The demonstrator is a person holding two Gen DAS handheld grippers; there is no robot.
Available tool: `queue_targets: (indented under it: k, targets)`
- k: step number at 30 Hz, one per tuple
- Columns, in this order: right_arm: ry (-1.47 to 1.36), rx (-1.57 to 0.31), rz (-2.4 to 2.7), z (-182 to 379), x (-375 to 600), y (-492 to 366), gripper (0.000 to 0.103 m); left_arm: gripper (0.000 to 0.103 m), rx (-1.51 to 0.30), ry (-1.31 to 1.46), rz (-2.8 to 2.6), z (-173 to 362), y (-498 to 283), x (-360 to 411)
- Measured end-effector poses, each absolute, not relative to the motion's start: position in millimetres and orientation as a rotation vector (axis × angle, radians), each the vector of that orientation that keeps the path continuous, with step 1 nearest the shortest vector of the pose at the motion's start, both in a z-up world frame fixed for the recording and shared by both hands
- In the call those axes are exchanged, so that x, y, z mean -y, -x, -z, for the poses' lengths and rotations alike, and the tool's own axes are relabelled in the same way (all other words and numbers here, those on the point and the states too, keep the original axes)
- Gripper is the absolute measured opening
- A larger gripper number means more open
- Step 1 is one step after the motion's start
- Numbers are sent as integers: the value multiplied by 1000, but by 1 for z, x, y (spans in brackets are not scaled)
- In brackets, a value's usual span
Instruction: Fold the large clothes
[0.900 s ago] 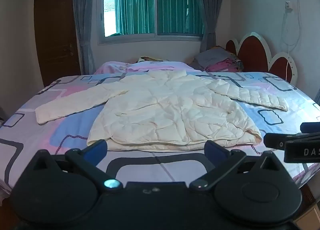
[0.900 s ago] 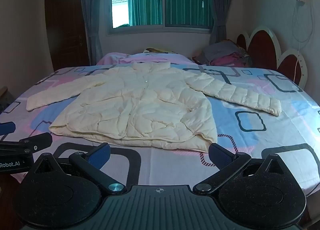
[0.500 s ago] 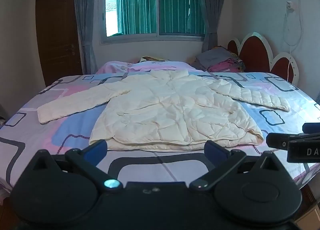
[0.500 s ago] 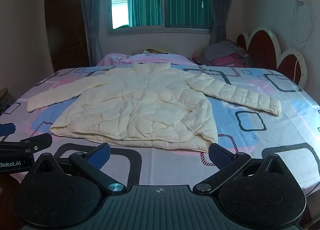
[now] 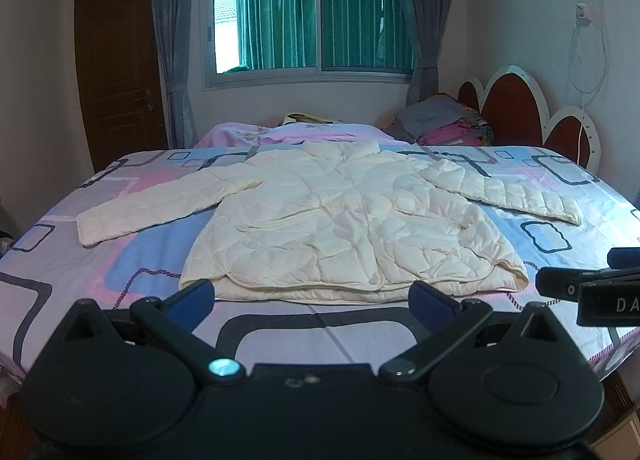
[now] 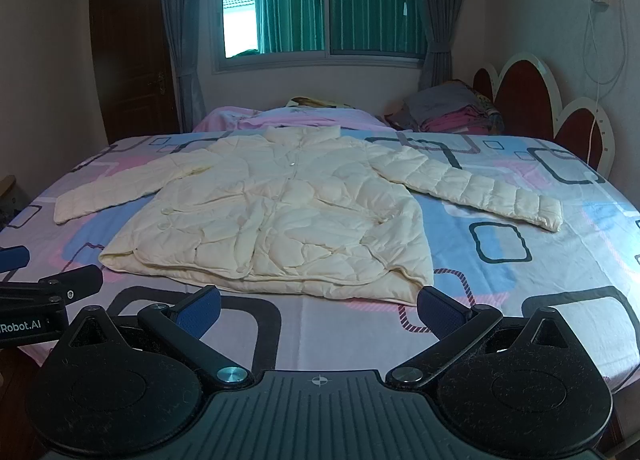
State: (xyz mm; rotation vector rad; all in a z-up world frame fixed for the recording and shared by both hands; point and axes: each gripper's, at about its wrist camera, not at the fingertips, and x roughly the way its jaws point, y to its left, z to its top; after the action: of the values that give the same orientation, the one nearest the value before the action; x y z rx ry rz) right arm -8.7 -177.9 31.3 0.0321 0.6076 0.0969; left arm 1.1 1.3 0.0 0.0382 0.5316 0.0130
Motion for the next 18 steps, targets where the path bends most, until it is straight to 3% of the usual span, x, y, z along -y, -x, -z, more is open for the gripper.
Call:
queue_targets:
  k: [18]
  targets:
    - [-31,-608,-99,-32,183,10,103,103,-529,-35,-19,-3,0,-3]
